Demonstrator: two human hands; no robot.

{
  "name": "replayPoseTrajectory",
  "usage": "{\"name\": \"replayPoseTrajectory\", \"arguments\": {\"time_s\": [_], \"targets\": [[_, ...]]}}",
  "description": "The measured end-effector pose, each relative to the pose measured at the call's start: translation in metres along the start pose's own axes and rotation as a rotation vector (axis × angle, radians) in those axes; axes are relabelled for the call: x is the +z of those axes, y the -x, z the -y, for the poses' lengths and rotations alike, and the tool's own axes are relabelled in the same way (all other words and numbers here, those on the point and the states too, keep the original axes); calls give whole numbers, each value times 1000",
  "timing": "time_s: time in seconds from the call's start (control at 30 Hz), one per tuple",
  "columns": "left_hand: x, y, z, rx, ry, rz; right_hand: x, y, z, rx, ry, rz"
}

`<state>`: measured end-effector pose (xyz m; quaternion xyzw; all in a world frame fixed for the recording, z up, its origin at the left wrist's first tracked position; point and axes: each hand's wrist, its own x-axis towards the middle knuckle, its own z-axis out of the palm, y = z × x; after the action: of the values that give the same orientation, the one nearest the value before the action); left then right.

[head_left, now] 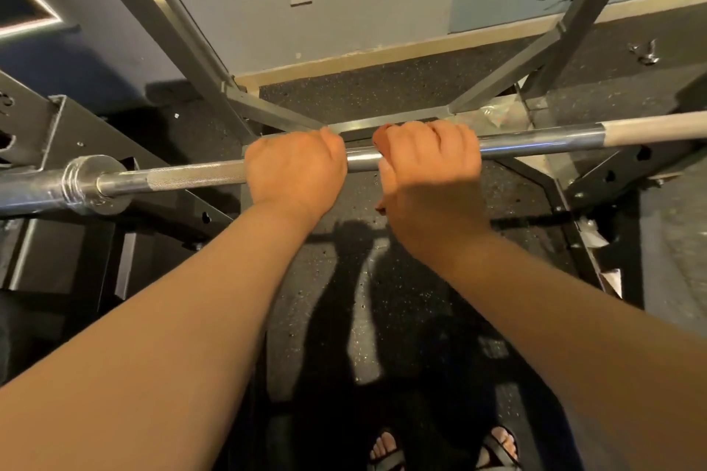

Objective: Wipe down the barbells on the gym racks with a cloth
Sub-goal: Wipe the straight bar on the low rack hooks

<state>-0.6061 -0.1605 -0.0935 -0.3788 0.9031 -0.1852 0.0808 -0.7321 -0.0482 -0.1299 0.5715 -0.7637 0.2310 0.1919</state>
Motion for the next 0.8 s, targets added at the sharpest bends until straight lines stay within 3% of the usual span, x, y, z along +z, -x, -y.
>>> {"name": "replayPoseTrajectory", "arguments": {"time_s": [0.13, 0.3, 0.43, 0.67, 0.8], "targets": [[-5, -4, 1, 7, 19, 21, -18, -4, -54, -254, 76, 120], [-8, -2, -2, -5, 7, 36, -17, 9, -70, 39, 52, 77], [-8, -2, -4, -64, 89, 67, -5, 3, -42, 104, 41, 13], [-24, -16, -53, -117, 327, -67, -30, 4, -89, -269, 107, 118], [-22, -21, -51, -65, 196, 28, -43, 3, -124, -219, 70, 166]]}}
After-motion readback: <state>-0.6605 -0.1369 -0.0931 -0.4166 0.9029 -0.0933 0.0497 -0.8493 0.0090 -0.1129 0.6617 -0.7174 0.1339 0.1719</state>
